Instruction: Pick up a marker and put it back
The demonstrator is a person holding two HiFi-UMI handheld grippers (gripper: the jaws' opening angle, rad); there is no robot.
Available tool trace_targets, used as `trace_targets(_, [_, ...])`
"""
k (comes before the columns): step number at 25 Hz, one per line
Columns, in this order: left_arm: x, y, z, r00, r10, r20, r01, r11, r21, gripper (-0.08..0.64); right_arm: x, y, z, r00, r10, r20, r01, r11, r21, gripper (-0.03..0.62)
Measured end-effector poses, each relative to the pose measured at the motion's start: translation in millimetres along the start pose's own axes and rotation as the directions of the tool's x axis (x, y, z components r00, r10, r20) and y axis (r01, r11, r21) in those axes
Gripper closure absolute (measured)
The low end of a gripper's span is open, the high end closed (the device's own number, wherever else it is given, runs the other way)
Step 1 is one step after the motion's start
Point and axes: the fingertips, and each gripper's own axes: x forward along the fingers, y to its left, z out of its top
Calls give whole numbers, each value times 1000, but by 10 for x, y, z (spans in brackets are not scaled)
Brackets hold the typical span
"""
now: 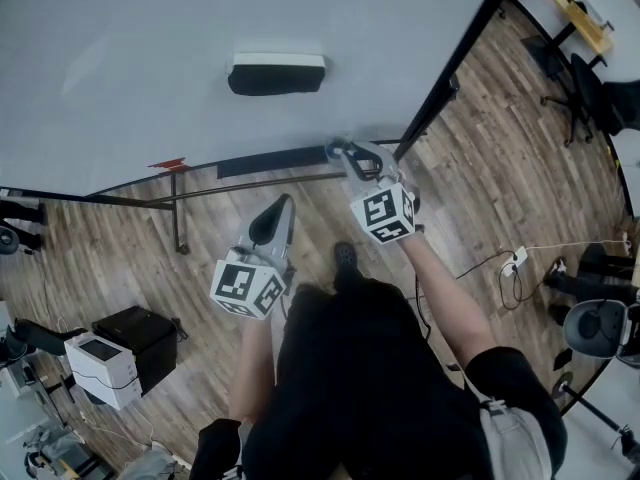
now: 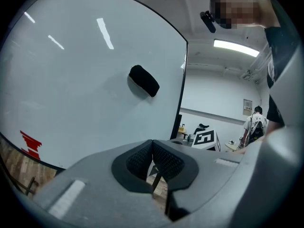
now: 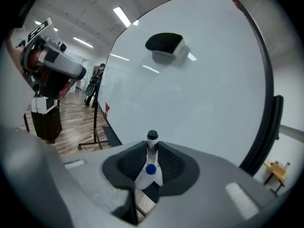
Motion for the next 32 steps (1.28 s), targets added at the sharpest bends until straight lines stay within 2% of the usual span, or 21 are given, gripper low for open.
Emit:
trace_targets(3, [8,4,-24,1000,6,-4,-6,1000,-4,549,40,58,-77,999,19,-29,-20,999,-42,522])
trace_targets(9, [25,-25,-30,1000,3,-5,-3,1000,-4,549,86,43,-165,997,34,-68,-39,997,-63,522])
trace_targets(21, [94,-58,33,1000,2,9,-2,1000,4,549,86,25,-163,997,42,-66,-47,996,-72,518])
trace_targets(32, [76,-88,38,1000,5,13,-6,1000,3,549,-10,-61,-115,999,18,-34,-19,999,-43,517])
